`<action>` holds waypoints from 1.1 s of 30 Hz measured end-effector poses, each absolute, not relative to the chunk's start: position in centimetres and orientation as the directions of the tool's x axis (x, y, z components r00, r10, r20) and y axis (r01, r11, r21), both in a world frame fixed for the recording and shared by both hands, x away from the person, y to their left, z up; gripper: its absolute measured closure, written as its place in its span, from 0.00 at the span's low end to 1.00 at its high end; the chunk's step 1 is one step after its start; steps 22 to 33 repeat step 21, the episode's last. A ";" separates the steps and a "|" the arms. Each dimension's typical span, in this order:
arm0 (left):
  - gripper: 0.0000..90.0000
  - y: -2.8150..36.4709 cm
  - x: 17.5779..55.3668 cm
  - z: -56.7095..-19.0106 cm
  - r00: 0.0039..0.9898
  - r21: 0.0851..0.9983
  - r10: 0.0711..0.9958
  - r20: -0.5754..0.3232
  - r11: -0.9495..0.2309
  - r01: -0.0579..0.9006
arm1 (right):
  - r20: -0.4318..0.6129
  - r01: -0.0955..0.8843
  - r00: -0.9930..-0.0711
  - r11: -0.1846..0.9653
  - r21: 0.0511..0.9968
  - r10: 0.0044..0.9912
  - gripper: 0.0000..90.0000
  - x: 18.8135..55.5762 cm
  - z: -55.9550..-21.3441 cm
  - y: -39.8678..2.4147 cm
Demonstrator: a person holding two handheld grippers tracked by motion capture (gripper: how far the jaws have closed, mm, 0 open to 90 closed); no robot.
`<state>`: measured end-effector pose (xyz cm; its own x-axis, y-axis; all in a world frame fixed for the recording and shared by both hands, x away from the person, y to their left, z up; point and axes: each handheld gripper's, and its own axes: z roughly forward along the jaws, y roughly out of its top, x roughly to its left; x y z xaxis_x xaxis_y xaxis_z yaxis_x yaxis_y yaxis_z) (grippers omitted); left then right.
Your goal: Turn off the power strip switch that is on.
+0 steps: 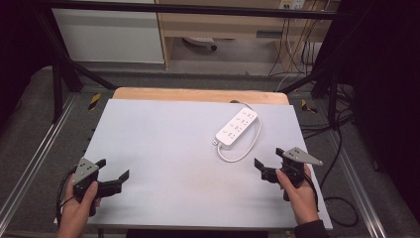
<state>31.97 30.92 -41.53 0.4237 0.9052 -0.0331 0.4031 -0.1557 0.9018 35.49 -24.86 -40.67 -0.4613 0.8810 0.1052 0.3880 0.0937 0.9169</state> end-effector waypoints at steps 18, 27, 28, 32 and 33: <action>0.07 31.0 31.9 -41.5 0.423 0.902 0.906 -0.034 -0.154 0.403 | 0.070 0.437 -0.440 0.145 0.888 0.895 0.05 32.7 -43.7 -26.7; 0.07 30.9 31.9 -41.5 0.425 0.902 0.905 -0.032 -0.157 0.402 | 0.046 0.498 -0.400 0.175 0.850 0.915 0.05 33.3 -44.6 -26.6; 0.07 30.9 31.9 -41.5 0.425 0.902 0.905 -0.032 -0.157 0.402 | 0.046 0.498 -0.400 0.175 0.850 0.915 0.05 33.3 -44.6 -26.6; 0.07 30.9 31.9 -41.5 0.425 0.902 0.905 -0.032 -0.157 0.402 | 0.046 0.498 -0.400 0.175 0.850 0.915 0.05 33.3 -44.6 -26.6; 0.07 30.9 31.9 -41.5 0.425 0.902 0.905 -0.032 -0.157 0.402 | 0.046 0.498 -0.400 0.175 0.850 0.915 0.05 33.3 -44.6 -26.6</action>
